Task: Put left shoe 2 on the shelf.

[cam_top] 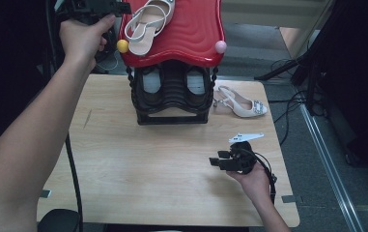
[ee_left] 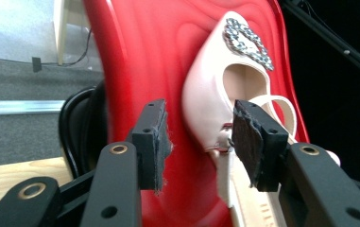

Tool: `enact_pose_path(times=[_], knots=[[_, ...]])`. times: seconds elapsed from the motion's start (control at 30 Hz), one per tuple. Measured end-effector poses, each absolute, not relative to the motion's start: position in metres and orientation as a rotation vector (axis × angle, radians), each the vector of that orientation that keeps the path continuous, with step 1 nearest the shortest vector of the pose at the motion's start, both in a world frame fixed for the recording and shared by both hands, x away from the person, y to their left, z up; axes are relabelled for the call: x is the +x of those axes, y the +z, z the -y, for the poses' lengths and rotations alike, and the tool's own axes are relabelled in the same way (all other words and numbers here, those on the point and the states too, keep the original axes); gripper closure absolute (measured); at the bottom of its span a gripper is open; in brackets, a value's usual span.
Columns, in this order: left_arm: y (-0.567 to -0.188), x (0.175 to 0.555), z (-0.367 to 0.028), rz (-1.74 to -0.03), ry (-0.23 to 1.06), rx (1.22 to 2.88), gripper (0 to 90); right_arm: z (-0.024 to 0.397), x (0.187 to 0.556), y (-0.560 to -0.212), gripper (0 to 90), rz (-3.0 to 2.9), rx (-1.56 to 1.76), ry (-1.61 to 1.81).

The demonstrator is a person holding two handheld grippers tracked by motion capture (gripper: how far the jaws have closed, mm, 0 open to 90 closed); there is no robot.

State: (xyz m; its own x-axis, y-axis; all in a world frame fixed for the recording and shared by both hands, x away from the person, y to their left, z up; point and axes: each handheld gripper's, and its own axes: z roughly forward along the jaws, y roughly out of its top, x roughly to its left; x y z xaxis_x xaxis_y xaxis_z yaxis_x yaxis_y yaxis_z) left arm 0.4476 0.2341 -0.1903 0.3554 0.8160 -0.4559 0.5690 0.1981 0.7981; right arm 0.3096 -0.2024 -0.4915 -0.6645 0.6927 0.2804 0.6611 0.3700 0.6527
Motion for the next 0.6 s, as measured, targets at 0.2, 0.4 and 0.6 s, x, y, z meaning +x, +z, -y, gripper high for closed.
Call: enact_pose_path(times=[0.2,0.4,0.6], knots=[[-0.196,0.447,-0.248,-1.328,0.283,1.473,54.6,0.203,0.309,-0.49,49.3,-2.56,1.277,1.191],[-0.204,0.445,-0.259,-1.329,0.303,1.503,53.0,0.203,0.309,-0.491,49.0,-2.561,1.275,1.196],[-0.217,0.443,-0.268,-1.346,0.329,1.504,49.4,0.202,0.308,-0.49,48.5,-2.557,1.264,1.217]])
